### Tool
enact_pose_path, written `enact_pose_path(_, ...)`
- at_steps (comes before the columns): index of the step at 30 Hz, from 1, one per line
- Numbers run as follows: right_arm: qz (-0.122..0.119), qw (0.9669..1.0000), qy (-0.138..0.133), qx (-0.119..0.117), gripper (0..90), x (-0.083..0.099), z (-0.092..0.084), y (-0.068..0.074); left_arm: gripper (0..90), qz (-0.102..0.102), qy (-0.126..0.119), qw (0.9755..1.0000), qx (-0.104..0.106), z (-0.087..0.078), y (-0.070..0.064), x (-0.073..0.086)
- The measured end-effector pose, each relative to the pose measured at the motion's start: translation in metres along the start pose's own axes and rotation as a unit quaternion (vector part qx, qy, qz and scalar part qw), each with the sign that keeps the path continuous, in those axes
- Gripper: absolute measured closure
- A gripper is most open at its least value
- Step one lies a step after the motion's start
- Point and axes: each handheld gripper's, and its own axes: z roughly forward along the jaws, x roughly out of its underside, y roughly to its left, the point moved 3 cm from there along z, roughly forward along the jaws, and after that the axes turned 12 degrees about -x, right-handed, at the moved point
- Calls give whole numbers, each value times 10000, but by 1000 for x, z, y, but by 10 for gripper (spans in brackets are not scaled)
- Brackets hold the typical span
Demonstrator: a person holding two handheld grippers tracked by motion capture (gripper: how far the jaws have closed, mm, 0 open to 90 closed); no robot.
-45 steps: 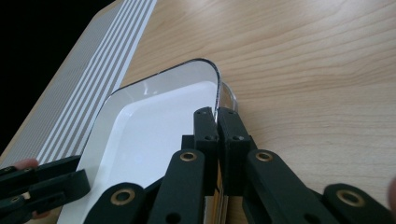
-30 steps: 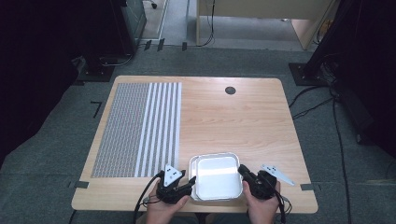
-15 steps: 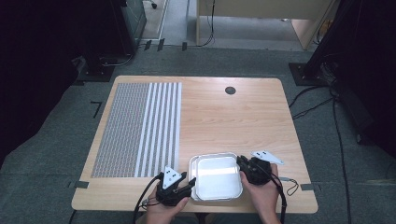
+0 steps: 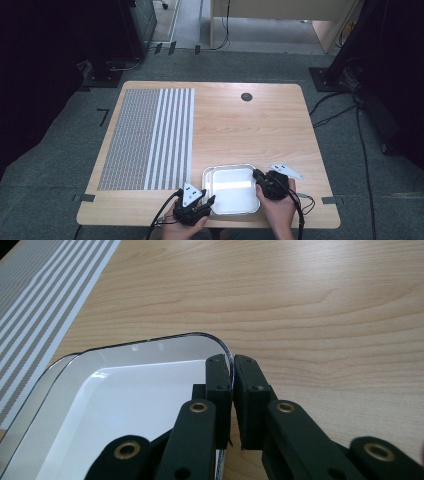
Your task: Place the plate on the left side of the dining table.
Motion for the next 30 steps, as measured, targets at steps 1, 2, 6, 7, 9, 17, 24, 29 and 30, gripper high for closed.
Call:
enact_pose_path(1, -14, 10000, -56, 39, 871, 1, 0, 0, 607, 7, -3, 10000, -8, 0, -1, 0)
enact_pose_path(2, 3, 10000, -84, 50, 872, 1, -1, 0, 606, 15, 0, 10000, -7, 0, -1, 0)
enact_pose_path(6, 334, 9992, -210, 8, 888, 3, -2, -3, 593, 4, 24, 10000, 32, 1, -3, 1)
enact_pose_path(7, 334, 9992, -210, 8, 888, 3, -2, -3, 593, 27, 30, 10000, 36, 1, -4, 1)
enact_pose_path(9, 581, 9979, -273, -105, 889, 4, -3, -7, 583, 23, 48, 10000, 74, 1, -5, 2)
enact_pose_path(17, 1010, 9937, -365, -326, 886, 6, -3, -13, 654, -86, 111, 9993, 355, 2, -8, 2)
enact_pose_path(24, 656, 9970, -289, -289, 875, 8, -4, -11, 683, -127, 187, 9996, 174, 5, -7, 3)
enact_pose_path(29, 595, 9974, -180, -369, 852, 7, -5, -11, 710, -117, 276, 9995, 71, 8, -7, 4)
enact_pose_path(30, 557, 9976, -159, -381, 843, 7, -6, -11, 710, -122, 296, 9995, 44, 9, -7, 4)
